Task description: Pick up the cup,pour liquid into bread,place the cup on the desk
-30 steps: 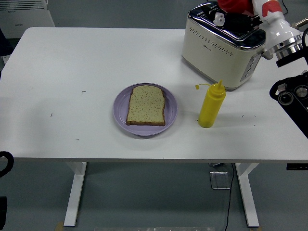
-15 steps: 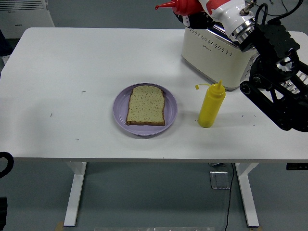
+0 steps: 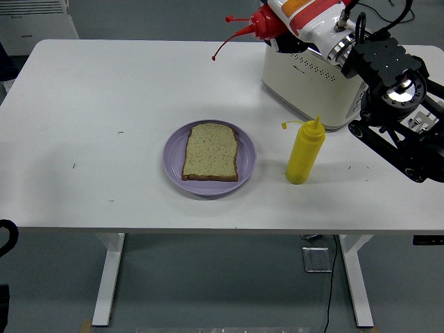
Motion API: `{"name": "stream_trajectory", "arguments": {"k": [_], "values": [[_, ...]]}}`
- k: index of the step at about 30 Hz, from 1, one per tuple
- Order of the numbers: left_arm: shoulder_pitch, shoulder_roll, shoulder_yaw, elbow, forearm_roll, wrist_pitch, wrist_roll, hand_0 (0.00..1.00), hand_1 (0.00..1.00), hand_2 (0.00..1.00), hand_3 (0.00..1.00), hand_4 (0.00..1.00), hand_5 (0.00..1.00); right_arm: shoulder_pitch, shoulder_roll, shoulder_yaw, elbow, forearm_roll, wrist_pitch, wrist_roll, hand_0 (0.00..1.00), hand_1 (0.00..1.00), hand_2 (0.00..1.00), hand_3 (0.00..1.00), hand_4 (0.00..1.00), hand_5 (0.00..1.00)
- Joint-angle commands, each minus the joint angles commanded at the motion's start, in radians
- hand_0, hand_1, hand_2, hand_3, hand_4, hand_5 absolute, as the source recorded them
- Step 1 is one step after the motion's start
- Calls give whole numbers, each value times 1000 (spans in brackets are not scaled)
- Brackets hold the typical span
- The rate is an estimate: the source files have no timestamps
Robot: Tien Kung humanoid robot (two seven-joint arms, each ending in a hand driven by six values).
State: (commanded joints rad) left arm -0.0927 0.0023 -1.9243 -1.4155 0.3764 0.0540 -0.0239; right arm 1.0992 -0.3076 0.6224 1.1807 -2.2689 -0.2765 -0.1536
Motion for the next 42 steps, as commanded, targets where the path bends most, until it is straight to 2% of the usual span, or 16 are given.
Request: {"name": "stream_trajectory", "arguments": {"k": [4,9,12,14,19,22,24,27,31,35,39,42], "values": [[1,0,0,0,0,0,0,796,775,778,701,564,998,6,4,7,7,0,-10,5,2,5,136,164,727,311],[0,0,0,0,0,-1,-1,796,775,778,701,564,998,11,15,-138,-17,0,-1,2,2,5,136,163,709,308],[-1,-1,0,-1,1,-2,-1,796,775,778,701,565,998,16,10,-209,-20,0,23,-9,2,6,136,163,707,312],[1,-1,-2,-1,1,-1,-1,796,775,778,701,565,998,21,4,-195,-15,0,26,-15,2,6,136,163,707,312],[11,-2,-9,0,-1,0,-1,796,775,778,701,564,998,54,-19,-81,14,0,29,-28,2,8,136,164,709,311],[11,-2,-5,1,-2,0,-1,796,775,778,701,564,998,56,-14,-39,17,0,32,-30,2,8,136,164,709,311],[11,-2,-5,2,-2,1,-1,796,775,778,701,564,998,58,-1,-52,3,0,51,-33,2,7,136,163,708,312],[11,-2,-3,2,-2,-1,-1,796,775,778,701,564,998,69,13,-154,-32,0,84,-39,2,7,136,163,708,312],[12,-2,0,2,-2,-1,-1,796,775,778,701,564,998,75,20,-263,-37,0,96,-43,2,8,135,163,710,310],[14,-2,-1,2,-2,0,-2,796,775,778,701,564,998,77,13,-223,-22,0,91,-43,2,8,135,163,710,310],[16,-2,1,3,-2,0,-2,795,775,778,700,564,998,56,9,-124,0,0,71,-41,4,8,135,163,714,315],[16,-2,3,2,-2,0,-2,795,773,778,701,565,998,26,19,-40,7,0,37,-30,2,9,134,162,726,328]]}}
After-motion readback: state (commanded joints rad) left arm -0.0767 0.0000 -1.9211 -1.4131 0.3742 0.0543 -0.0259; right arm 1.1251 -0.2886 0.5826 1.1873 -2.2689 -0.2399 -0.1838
